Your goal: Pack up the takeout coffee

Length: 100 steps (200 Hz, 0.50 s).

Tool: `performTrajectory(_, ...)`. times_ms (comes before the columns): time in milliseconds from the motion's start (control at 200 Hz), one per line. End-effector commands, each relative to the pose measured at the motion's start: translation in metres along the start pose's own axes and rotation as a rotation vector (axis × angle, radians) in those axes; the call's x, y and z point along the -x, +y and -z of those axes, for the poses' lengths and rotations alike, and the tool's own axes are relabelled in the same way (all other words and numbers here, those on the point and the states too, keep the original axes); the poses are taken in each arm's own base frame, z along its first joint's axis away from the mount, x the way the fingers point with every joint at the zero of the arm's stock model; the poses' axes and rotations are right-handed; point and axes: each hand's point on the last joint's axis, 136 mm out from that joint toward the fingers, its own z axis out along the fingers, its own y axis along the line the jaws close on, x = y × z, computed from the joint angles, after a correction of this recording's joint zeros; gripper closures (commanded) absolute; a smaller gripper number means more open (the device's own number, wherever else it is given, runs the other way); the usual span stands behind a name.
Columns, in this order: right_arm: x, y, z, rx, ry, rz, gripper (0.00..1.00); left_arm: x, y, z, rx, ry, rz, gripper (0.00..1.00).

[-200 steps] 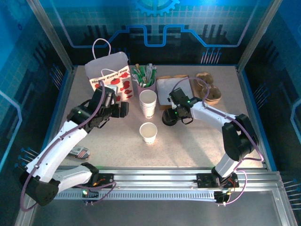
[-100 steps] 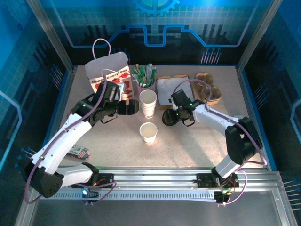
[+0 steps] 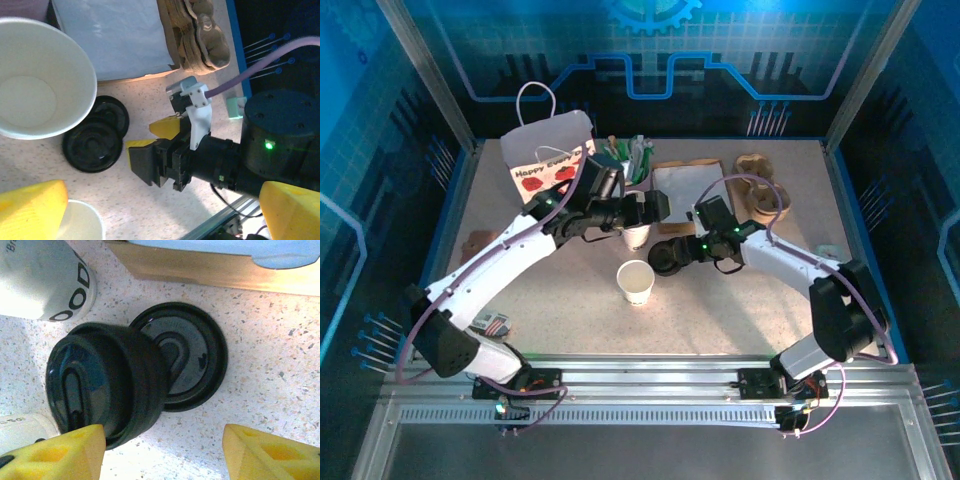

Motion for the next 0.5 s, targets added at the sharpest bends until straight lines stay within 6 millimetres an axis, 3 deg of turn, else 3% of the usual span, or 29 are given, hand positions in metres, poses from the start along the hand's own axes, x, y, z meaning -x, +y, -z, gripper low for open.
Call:
performTrajectory(0,0.004,0.001,0.005,0.039,-0.037,-0.037,0.36,0.013,-0.028,-0.006,-0.111,-0.026,0.115,0.01)
performTrajectory(85,0.002,-0.001,0.005,0.033,-0.031,-0.042,0.36,0.015,-0.030,-0.010,-0.112,-0.027,0.126,0.01)
performTrajectory(190,0.003,0.001,0.008,0.015,-0.034,-0.007,0.33,0.022,-0.031,-0.001,-0.103,-0.067,0.093,0.01)
performTrajectory(325,0.002,0.006,0.010,-0.013,-0.025,0.027,0.33,0.033,-0.024,0.024,-0.057,-0.130,0.026,0.01)
performTrajectory(495,-0.002,0.027,0.011,-0.022,-0.037,0.128,0.25,0.044,0.004,0.065,0.049,-0.227,-0.054,0.01)
